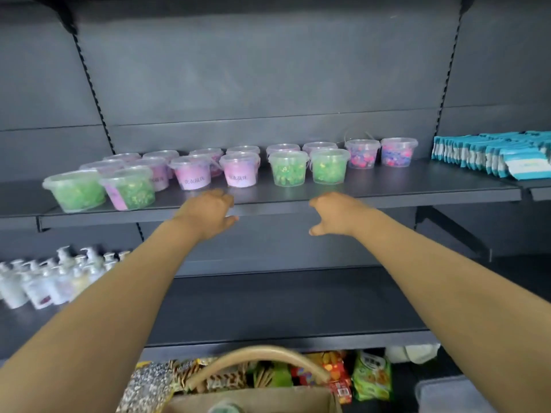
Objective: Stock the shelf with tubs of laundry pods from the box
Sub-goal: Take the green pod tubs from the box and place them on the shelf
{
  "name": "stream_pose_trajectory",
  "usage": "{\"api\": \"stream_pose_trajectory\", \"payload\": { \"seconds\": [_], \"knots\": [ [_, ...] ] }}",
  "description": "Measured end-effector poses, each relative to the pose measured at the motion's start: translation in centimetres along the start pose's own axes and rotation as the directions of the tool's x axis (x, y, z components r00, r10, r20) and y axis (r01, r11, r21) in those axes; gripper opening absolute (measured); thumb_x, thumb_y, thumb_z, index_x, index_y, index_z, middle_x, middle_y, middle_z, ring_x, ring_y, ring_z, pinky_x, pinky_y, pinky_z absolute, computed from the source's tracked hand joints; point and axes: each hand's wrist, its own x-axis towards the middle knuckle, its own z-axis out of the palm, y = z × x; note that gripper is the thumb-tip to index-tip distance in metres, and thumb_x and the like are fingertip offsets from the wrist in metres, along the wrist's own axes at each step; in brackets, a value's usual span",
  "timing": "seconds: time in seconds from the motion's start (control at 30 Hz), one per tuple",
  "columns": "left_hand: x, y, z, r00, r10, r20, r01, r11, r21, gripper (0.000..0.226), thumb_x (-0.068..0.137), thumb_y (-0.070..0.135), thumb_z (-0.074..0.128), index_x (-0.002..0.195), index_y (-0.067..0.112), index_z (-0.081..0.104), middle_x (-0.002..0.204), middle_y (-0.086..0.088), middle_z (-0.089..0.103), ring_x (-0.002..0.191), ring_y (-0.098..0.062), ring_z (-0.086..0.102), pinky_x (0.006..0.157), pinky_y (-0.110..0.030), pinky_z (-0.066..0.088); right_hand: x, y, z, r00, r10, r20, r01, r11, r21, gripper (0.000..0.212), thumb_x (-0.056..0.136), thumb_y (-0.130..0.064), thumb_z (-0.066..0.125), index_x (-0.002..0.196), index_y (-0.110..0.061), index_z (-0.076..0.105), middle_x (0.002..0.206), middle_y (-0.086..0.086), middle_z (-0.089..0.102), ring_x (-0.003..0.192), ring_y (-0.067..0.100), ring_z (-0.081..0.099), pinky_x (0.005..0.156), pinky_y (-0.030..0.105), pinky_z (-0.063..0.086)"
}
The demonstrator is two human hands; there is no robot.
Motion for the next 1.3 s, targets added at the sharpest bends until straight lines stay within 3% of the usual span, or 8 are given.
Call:
{"api": "stream_pose_trajectory", "payload": {
  "seconds": [0.1, 0.47, 0.57, 0.8, 0.9, 1.0, 1.13, 1.3],
  "knots": [
    [-3.3, 0.1, 1.6, 0.999, -0.013, 0.045, 0.014, 1.0, -0.005, 0.045, 0.096, 0.036, 0.043, 0.131, 0.008, 0.044, 0.131, -0.012, 0.045, 0.124, -0.029, 0.041, 0.099, -0.041, 0.041, -2.1, -1.4, 2.1, 0.999, -0.013, 0.038, 0.012, 1.0, 0.013, 0.047, 0.084, -0.037, 0.064, 0.115, -0.004, 0.053, 0.109, 0.013, 0.056, 0.105, 0.03, 0.053, 0.075, 0.033, 0.043],
    [-18.8, 3.1, 11.2, 0.979, -0.122, 0.165, 0.134, 0.989, -0.068, 0.04, 0.096, 0.035, 0.043, 0.123, 0.007, 0.052, 0.122, -0.013, 0.053, 0.119, -0.031, 0.046, 0.097, -0.042, 0.042, -13.2, -5.3, 15.5, 0.979, -0.001, 0.202, -0.033, 0.986, 0.164, 0.051, 0.085, -0.038, 0.06, 0.123, -0.007, 0.052, 0.12, 0.013, 0.053, 0.115, 0.029, 0.046, 0.09, 0.039, 0.046],
    [-22.7, 3.9, 14.6, 0.961, -0.139, 0.239, 0.161, 0.984, -0.076, 0.039, 0.096, 0.036, 0.043, 0.121, 0.008, 0.053, 0.12, -0.011, 0.054, 0.117, -0.029, 0.047, 0.095, -0.041, 0.043, -15.6, -6.5, 19.6, 0.964, -0.004, 0.267, -0.05, 0.98, 0.195, 0.041, 0.083, -0.036, 0.061, 0.112, -0.008, 0.056, 0.108, 0.011, 0.056, 0.101, 0.027, 0.053, 0.079, 0.035, 0.046],
    [-28.9, 4.6, 23.7, 0.877, -0.158, 0.454, 0.229, 0.968, -0.105, 0.042, 0.095, 0.037, 0.038, 0.129, 0.014, 0.047, 0.132, -0.01, 0.045, 0.122, -0.027, 0.045, 0.098, -0.036, 0.041, -19.6, -8.9, 29.2, 0.882, -0.02, 0.471, -0.127, 0.952, 0.279, 0.039, 0.084, -0.036, 0.061, 0.111, -0.009, 0.059, 0.111, 0.009, 0.062, 0.103, 0.027, 0.058, 0.083, 0.033, 0.049],
    [-31.0, 4.3, 28.3, 0.818, -0.169, 0.55, 0.314, 0.932, -0.18, 0.046, 0.093, 0.041, 0.034, 0.126, 0.015, 0.051, 0.13, -0.01, 0.051, 0.12, -0.027, 0.048, 0.097, -0.038, 0.045, -20.5, -9.9, 33.6, 0.804, -0.017, 0.594, -0.192, 0.939, 0.287, 0.016, 0.083, -0.033, 0.06, 0.082, -0.017, 0.055, 0.084, 0.0, 0.055, 0.095, 0.026, 0.057, 0.062, 0.026, 0.042],
    [-32.0, 4.3, 32.3, 0.807, -0.149, 0.571, 0.366, 0.886, -0.286, 0.06, 0.083, 0.041, 0.022, 0.116, 0.009, 0.06, 0.115, -0.013, 0.063, 0.107, -0.028, 0.061, 0.088, -0.032, 0.051, -21.2, -10.7, 37.8, 0.747, 0.013, 0.665, -0.277, 0.915, 0.293, 0.033, 0.084, -0.036, 0.061, 0.109, -0.016, 0.057, 0.108, 0.0, 0.056, 0.108, 0.023, 0.054, 0.07, 0.023, 0.036],
    [-33.2, 4.2, 36.4, 0.665, -0.155, 0.731, 0.518, 0.8, -0.303, 0.036, 0.095, 0.022, 0.04, 0.127, 0.009, 0.05, 0.114, -0.01, 0.063, 0.104, -0.024, 0.061, 0.089, -0.032, 0.048, -22.1, -10.9, 41.4, 0.676, 0.046, 0.735, -0.348, 0.9, 0.264, 0.047, 0.086, -0.036, 0.062, 0.127, -0.013, 0.052, 0.121, 0.005, 0.058, 0.108, 0.019, 0.056, 0.087, 0.029, 0.047],
    [-34.1, 4.4, 42.5, 0.46, -0.148, 0.876, 0.703, 0.664, -0.257, 0.033, 0.097, 0.022, 0.04, 0.123, 0.008, 0.053, 0.126, -0.011, 0.057, 0.116, -0.024, 0.054, 0.096, -0.028, 0.04, -22.6, -11.4, 45.9, 0.592, 0.125, 0.796, -0.425, 0.888, 0.177, 0.046, 0.087, -0.038, 0.059, 0.128, -0.019, 0.052, 0.114, -0.001, 0.062, 0.097, 0.013, 0.057, 0.076, 0.022, 0.045]
  ]
}}
